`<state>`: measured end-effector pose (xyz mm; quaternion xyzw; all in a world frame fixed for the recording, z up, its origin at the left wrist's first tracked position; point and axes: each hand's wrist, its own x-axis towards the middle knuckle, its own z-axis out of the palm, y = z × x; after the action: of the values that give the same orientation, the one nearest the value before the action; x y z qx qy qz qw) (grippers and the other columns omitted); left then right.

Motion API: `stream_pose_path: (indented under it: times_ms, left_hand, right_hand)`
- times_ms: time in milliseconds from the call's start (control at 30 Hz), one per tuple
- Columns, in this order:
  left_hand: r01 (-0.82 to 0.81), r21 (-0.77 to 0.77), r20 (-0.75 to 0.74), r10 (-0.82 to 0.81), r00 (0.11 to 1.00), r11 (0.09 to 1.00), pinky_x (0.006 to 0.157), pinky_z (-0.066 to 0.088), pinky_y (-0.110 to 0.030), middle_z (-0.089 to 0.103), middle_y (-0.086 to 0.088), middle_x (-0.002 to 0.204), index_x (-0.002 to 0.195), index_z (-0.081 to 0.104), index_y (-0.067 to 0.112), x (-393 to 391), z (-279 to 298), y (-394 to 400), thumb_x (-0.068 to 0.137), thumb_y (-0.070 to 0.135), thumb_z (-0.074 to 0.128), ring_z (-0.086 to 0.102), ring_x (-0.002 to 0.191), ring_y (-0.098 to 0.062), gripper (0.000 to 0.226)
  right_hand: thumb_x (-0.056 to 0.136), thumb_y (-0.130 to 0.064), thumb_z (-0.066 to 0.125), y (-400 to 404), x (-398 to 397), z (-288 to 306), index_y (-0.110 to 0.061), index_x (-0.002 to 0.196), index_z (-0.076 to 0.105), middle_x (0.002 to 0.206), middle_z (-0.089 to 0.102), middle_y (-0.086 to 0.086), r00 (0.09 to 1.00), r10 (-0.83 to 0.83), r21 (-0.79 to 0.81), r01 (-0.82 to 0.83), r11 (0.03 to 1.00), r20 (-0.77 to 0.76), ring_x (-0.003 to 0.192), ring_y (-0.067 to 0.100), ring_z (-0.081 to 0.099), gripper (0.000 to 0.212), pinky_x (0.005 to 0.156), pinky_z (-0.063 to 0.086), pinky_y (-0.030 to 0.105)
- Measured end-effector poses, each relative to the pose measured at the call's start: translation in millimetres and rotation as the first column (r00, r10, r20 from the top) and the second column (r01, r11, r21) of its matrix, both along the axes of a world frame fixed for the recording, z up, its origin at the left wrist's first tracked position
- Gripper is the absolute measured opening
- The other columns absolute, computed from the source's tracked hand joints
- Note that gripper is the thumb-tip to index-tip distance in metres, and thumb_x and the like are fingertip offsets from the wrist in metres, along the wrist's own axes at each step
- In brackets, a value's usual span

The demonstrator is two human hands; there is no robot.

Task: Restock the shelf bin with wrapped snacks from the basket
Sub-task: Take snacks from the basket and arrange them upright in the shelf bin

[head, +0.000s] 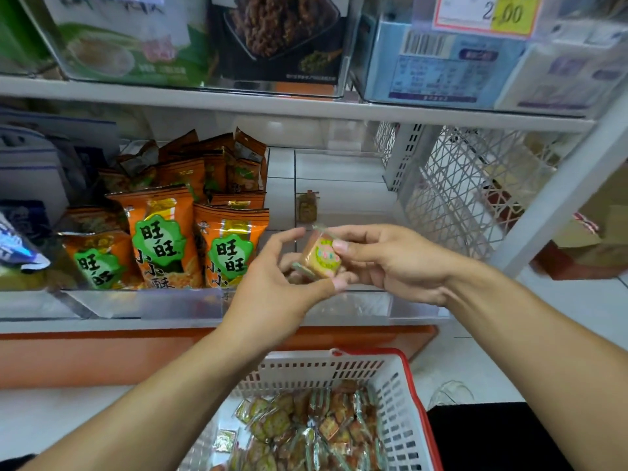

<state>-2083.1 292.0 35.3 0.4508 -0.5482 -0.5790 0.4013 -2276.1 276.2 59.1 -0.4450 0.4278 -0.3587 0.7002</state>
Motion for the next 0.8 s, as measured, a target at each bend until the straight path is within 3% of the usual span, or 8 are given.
stream_pose_path:
  times_ms: [100,167,300,400,500,567,667,800]
  left_hand:
    - [-0.078,0.059,-0.103,0.084,0.991,0.995,0.087,0.06,-0.034,0.08,0.004,0.1,0.128,0.054,0.021,-2.4,-1.0,-3.8,0.071,0.02,0.087,0.076,0.094,-0.012,0.066]
    - [-0.084,0.078,-0.089,0.091,0.992,0.993,0.079,0.051,-0.028,0.08,0.005,0.099,0.121,0.058,0.02,-2.1,-1.2,-6.5,0.08,0.014,0.083,0.074,0.091,-0.005,0.048]
    - [-0.028,-0.017,0.091,0.03,0.995,0.999,0.08,0.058,-0.031,0.078,-0.004,0.097,0.11,0.068,0.019,1.8,-1.6,-11.3,0.077,0.007,0.085,0.073,0.092,-0.019,0.039]
    - [0.043,-0.134,0.247,-0.009,0.969,0.99,0.068,0.055,-0.016,0.077,-0.001,0.09,0.108,0.072,0.02,1.8,-1.1,-11.3,0.075,0.01,0.088,0.07,0.076,-0.007,0.038]
    - [0.007,-0.211,0.334,0.065,0.94,0.978,0.063,0.046,-0.008,0.072,0.009,0.094,0.111,0.07,0.026,-0.6,-5.1,-12.3,0.073,0.023,0.089,0.062,0.075,0.004,0.043]
    - [-0.039,-0.311,0.393,0.166,0.904,0.949,0.072,0.045,-0.009,0.064,0.016,0.11,0.118,0.065,0.032,-1.5,-7.4,-14.2,0.076,0.029,0.087,0.058,0.09,0.006,0.048]
    - [-0.003,-0.479,0.485,0.267,0.833,0.878,0.109,0.038,-0.023,0.044,0.013,0.136,0.135,0.054,0.032,-4.2,-9.4,-18.5,0.083,0.031,0.081,0.045,0.128,-0.003,0.059]
    - [0.068,-0.387,0.541,0.167,0.825,0.92,0.114,0.021,-0.021,0.023,0.009,0.164,0.159,0.018,0.031,-12.8,-20.4,-20.9,0.086,0.037,0.078,0.028,0.148,-0.011,0.094]
  right_hand:
    - [0.088,-0.016,0.061,-2.5,-1.6,0.7,-0.004,0.121,0.063,0.101,0.072,0.012,1.0,-0.013,0.037,0.012,0.999,0.017,0.083,0.018,0.07,0.036,0.079,0.061,0.025]
    - [0.087,-0.018,0.063,-3.4,-5.6,2.6,-0.003,0.124,0.059,0.099,0.068,0.013,0.999,0.0,0.042,0.001,0.999,-0.033,0.08,0.019,0.066,0.04,0.08,0.06,0.029]
    - [0.089,-0.006,0.067,-2.8,-11.2,2.3,-0.005,0.13,0.057,0.118,0.066,0.018,0.963,-0.013,-0.11,-0.017,0.994,-0.268,0.097,0.02,0.065,0.043,0.087,0.055,0.033]
    - [0.088,0.002,0.069,-3.4,-11.1,2.8,-0.011,0.137,0.056,0.125,0.067,0.017,0.906,0.034,-0.232,-0.144,0.962,-0.422,0.103,0.026,0.066,0.052,0.099,0.052,0.04]
    - [0.087,0.0,0.074,-7.9,-14.5,0.7,-0.011,0.131,0.063,0.119,0.071,0.016,0.837,0.107,-0.233,-0.268,0.935,-0.536,0.107,0.024,0.069,0.047,0.1,0.053,0.033]
    - [0.086,0.002,0.074,-15.8,-15.4,-4.4,-0.009,0.122,0.068,0.112,0.073,0.019,0.833,0.098,-0.214,-0.25,0.944,-0.544,0.097,0.021,0.069,0.038,0.089,0.057,0.03]
    - [0.08,0.006,0.075,-40.5,-14.1,-19.1,-0.016,0.108,0.069,0.103,0.075,0.01,0.832,-0.13,-0.248,-0.01,0.969,-0.54,0.091,0.015,0.069,0.036,0.074,0.056,0.02]
    - [0.075,-0.002,0.08,-80.6,-5.2,-44.8,-0.026,0.082,0.066,0.081,0.069,-0.009,0.674,-0.341,-0.301,0.182,0.936,-0.655,0.067,0.0,0.06,0.029,0.052,0.045,0.006]
